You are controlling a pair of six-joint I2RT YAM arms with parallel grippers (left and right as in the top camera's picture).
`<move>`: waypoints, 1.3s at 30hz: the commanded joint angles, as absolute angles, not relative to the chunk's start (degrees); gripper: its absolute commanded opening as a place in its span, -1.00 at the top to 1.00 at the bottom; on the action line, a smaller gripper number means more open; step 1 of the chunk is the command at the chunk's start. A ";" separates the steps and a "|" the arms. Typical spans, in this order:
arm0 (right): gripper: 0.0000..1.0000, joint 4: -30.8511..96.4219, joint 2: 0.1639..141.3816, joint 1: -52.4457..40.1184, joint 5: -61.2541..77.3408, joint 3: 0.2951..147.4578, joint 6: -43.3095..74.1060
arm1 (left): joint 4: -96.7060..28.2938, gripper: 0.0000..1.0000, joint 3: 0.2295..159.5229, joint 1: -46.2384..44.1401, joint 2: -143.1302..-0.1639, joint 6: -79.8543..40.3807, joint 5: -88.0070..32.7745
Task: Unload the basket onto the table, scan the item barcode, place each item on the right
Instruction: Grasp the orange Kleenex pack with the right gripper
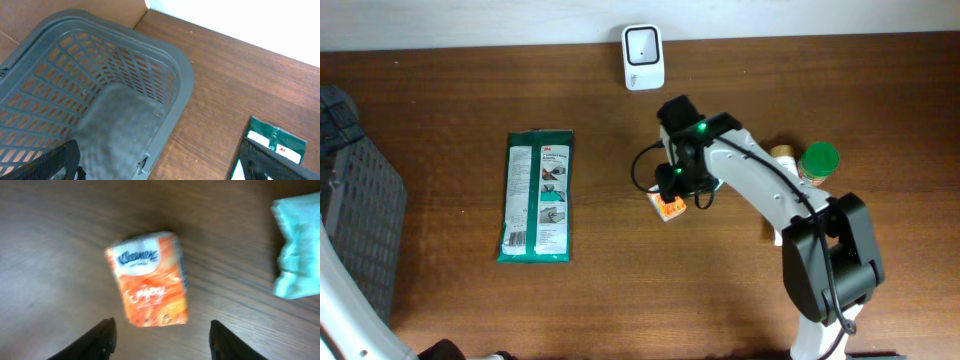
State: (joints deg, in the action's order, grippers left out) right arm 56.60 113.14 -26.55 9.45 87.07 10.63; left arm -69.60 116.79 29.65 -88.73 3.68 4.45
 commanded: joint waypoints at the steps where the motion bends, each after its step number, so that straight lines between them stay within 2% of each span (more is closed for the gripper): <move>1: -0.16 55.00 113.86 -24.43 20.43 83.66 8.38 | -69.54 -0.98 116.92 29.78 -88.60 4.40 4.27; 9: -0.13 49.12 117.27 -22.37 21.17 77.67 10.96 | -69.54 -0.98 116.92 29.78 -88.60 4.40 4.25; 13: -0.01 48.73 118.04 -22.37 21.43 77.67 10.98 | -69.54 -0.98 116.92 29.78 -88.60 4.40 4.27; 17: 0.80 51.72 117.84 -22.37 20.47 83.31 10.92 | -69.54 -0.99 116.92 29.78 -88.60 4.40 4.27; 18: 0.91 53.84 117.58 -22.68 23.64 86.70 7.33 | -69.54 -0.98 116.92 29.78 -88.60 4.40 4.27; 19: 0.92 55.13 117.58 -23.24 32.45 89.45 -0.12 | -69.54 -0.98 116.92 29.78 -88.60 4.40 4.25; 25: 0.89 50.11 119.72 -24.77 38.79 85.71 -3.86 | -69.54 -0.98 116.92 29.78 -88.60 4.40 4.27; 26: 0.05 50.50 119.74 -23.86 34.96 85.73 -2.22 | -69.54 -0.98 116.92 29.78 -88.60 4.40 4.27; 28: -0.14 53.32 119.72 -19.73 31.11 86.41 -0.14 | -69.54 -0.98 116.92 29.78 -88.60 4.38 4.27; 33: -0.16 60.14 119.63 -15.75 25.65 92.64 2.26 | -69.54 -0.98 116.92 29.78 -88.60 4.40 4.27; 36: -0.09 62.94 119.63 -15.97 24.51 92.90 14.37 | -69.56 -0.98 116.92 29.78 -88.60 4.40 4.27; 39: -0.02 57.58 119.66 -17.91 20.93 88.82 22.37 | -69.54 -0.98 116.92 29.78 -88.60 4.40 4.27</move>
State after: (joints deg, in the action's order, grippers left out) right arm 59.88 119.85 -16.27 23.66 91.77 14.94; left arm -69.58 116.79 29.65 -88.73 3.68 4.45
